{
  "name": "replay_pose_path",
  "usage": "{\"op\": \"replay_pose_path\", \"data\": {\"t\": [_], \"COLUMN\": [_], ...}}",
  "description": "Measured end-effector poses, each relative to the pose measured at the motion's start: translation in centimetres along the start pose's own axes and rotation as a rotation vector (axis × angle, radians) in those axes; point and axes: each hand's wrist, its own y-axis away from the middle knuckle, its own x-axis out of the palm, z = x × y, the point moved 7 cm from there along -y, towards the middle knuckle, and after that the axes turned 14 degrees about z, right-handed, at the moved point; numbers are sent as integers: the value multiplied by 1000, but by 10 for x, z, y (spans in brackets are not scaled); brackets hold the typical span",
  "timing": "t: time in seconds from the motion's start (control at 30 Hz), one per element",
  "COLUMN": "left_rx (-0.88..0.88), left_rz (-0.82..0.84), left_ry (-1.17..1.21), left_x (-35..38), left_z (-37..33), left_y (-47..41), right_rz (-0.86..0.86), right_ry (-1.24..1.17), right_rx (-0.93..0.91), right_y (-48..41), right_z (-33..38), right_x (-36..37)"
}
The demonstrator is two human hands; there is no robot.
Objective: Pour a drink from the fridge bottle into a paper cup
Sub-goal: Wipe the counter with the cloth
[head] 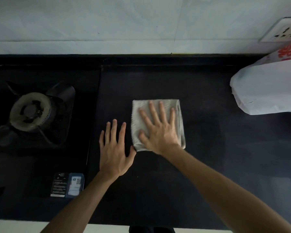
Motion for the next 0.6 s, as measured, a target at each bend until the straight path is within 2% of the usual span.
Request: {"op": "replay_pose_path", "data": {"t": [0.1, 0.2, 0.37, 0.43, 0.5, 0.6], "left_rx": [6, -8, -20, -18, -13, 3], "left_rz": [-1, 10, 7, 5, 0, -4], "left_ry": [-17, -25, -25, -15, -1, 13], "left_x": [1, 1, 0, 0, 0, 0], "left_z": [1, 0, -2, -2, -2, 0], "left_y": [1, 0, 1, 1, 1, 1], "right_rz": [-18, -8, -45, -46, -39, 22], "right_ry": [9, 27, -30, -47, -68, -33], "right_rx": [-69, -84, 131, 198, 228, 54], "right_y": [5, 9, 27, 31, 33, 45], "right_z": [10, -18, -103, -114, -95, -15], "right_x": [3, 3, 1, 3, 5, 21]}}
